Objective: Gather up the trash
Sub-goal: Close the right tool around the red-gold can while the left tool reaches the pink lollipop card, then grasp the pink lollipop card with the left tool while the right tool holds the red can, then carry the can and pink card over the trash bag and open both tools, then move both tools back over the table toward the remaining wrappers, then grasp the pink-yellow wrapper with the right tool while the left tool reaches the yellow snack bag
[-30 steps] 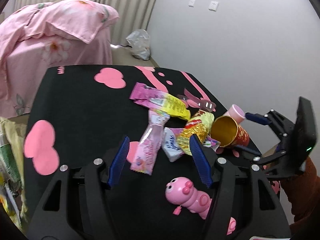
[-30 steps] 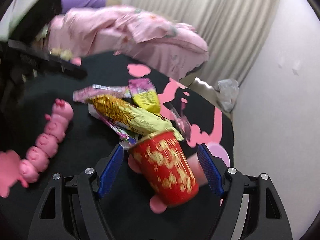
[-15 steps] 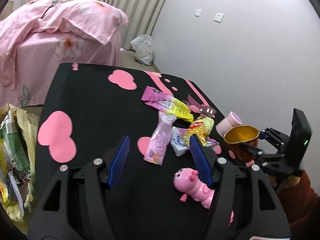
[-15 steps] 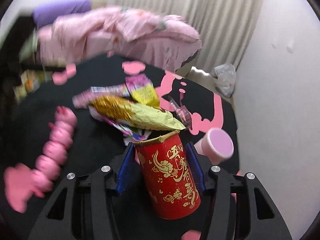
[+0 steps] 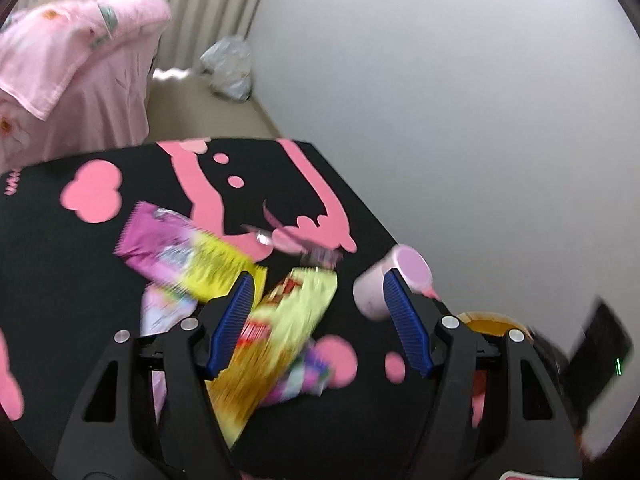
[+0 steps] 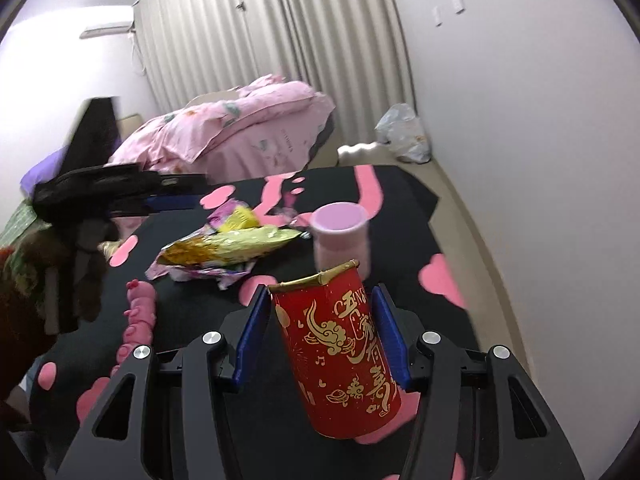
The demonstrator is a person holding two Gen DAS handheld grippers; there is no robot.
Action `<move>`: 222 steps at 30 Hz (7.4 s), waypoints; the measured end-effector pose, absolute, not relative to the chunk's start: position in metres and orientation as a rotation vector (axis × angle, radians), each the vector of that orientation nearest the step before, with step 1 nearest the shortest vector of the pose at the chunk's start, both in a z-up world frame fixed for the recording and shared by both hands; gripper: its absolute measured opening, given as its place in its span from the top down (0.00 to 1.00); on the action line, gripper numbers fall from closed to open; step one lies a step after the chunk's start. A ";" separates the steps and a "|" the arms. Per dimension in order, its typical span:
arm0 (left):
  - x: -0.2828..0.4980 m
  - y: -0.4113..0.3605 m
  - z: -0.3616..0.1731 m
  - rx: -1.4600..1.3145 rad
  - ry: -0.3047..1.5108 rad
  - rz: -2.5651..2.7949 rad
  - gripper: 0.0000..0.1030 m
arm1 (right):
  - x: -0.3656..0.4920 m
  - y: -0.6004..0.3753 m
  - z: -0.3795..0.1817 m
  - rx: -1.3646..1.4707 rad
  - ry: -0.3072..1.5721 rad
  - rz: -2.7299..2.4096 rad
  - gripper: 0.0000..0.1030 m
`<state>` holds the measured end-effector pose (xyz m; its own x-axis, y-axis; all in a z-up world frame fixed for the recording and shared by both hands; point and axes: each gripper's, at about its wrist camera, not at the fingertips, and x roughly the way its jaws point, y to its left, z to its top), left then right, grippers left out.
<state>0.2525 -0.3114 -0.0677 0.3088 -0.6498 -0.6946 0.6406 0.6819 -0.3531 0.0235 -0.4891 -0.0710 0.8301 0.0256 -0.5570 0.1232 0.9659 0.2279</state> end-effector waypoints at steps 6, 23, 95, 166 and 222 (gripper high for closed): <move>0.291 -0.362 -0.102 -0.067 1.083 -0.733 0.38 | 0.013 -0.498 -0.076 0.273 0.556 -0.086 0.52; 0.258 -0.316 -0.091 -0.019 1.008 -0.747 0.85 | 0.019 -0.474 -0.075 0.269 0.552 -0.019 0.52; 0.168 -0.094 -0.061 -0.014 0.886 -0.524 0.92 | 0.039 -0.385 -0.056 0.146 0.574 0.153 0.52; 0.197 0.157 -0.066 -0.354 0.725 -0.010 0.47 | 0.311 -0.077 -0.055 0.139 0.919 0.751 0.33; 0.227 -0.112 -0.103 -0.071 0.972 -0.510 0.77 | 0.226 -0.379 -0.069 0.016 0.766 0.218 0.32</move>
